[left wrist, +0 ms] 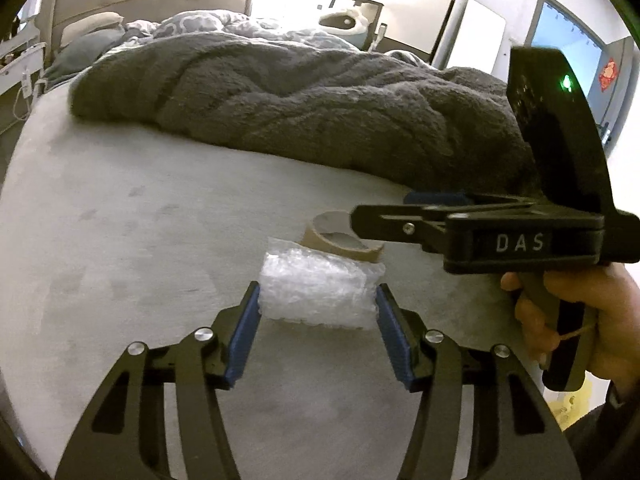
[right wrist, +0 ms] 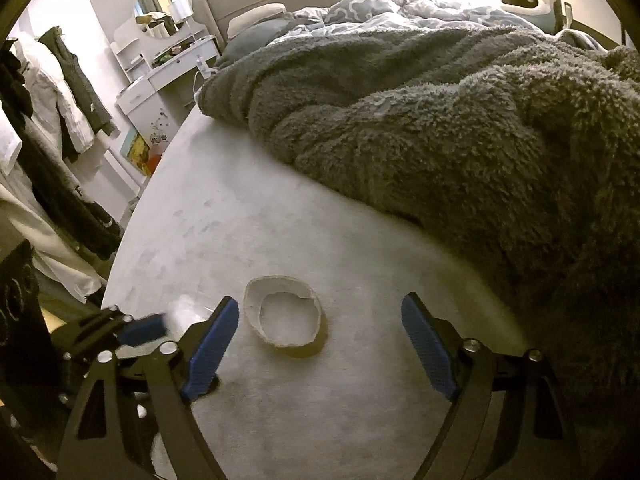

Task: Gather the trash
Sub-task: 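Close the left gripper on the bubble wrap while the right gripper grasps the tape roll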

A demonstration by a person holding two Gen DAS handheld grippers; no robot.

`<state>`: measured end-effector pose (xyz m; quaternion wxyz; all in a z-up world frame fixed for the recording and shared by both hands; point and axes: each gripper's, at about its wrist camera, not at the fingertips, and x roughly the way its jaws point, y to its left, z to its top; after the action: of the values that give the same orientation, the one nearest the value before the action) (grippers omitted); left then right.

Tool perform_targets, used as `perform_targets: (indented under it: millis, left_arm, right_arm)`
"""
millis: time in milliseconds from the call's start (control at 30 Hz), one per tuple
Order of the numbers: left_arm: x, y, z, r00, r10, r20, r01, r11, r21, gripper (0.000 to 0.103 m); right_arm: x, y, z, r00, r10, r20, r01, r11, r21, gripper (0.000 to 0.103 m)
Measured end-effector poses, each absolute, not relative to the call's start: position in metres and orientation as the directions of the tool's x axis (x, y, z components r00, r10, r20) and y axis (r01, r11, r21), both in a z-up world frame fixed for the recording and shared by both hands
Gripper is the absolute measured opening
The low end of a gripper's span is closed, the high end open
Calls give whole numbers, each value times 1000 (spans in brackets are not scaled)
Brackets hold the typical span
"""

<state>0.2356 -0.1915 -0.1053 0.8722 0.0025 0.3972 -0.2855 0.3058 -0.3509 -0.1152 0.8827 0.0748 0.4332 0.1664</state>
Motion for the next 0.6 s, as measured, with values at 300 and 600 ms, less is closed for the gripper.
perform_targets:
  millis: [300,600]
  left_arm:
    - [239,-151,-94,565,-442,-697,436,877,-203,60]
    - [238,-126,-87,577,-428,-696,414,887,-203,60]
  right_arm:
    - [307,-324,-117,552,359,-753,-285,930,234,68]
    - [317,-303,-135,524,291,-800,-297,943,148,48]
